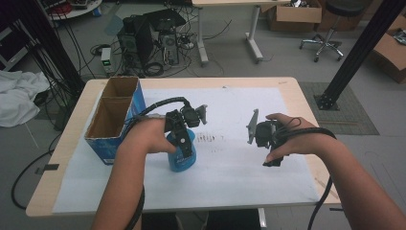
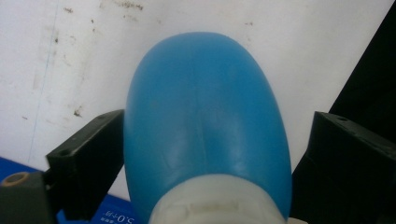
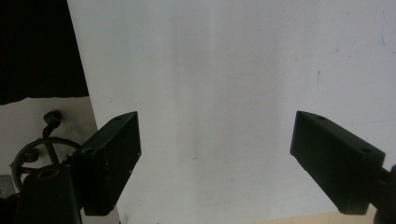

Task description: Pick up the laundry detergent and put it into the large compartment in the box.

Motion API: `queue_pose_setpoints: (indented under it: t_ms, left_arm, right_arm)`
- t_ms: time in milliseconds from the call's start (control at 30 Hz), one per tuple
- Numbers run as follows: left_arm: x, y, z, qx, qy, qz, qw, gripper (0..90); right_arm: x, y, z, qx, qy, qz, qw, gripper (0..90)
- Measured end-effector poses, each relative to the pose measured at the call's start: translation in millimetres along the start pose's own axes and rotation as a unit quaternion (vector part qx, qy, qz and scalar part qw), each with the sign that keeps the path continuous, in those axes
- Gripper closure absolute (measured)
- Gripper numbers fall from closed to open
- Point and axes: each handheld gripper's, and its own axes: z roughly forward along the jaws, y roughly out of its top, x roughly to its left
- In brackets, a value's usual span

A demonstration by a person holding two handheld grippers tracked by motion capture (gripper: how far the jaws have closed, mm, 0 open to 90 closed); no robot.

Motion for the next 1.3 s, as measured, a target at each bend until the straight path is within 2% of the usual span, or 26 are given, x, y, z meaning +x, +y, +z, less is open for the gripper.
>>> queue_pose_setpoints:
  t_ms: [200,300,400,600,1300]
  left_arm:
    - [-0.1,-0.4,0.5,0.002,0.008,-0.003,1.0,15.0]
    - [0.1,-0.9,0.6,-0.002,0.007,-0.002,1.0,15.7]
    - [0.2,-1.5,0.7,-0.003,0.006,-0.007,1.0,16.1]
    - [0.6,-1.6,1.5,-0.003,0.014,-0.013,0.9998,23.6]
    - [-0.7,-1.2,2.2,-0.002,0.028,-0.034,0.9991,29.9]
  right_arm:
    - [-0.2,1.8,1.2,0.002,0.001,-0.004,1.0,16.5]
    - [-1.3,2.2,1.6,0.002,0.0,-0.002,1.0,16.5]
    - [-1.4,2.3,2.2,0.003,0.0,-0.003,1.0,16.5]
    - [-2.3,2.1,4.1,0.002,-0.001,-0.001,1.0,16.5]
    - [-2.8,1.7,6.2,0.003,-0.002,0.001,1.0,16.5]
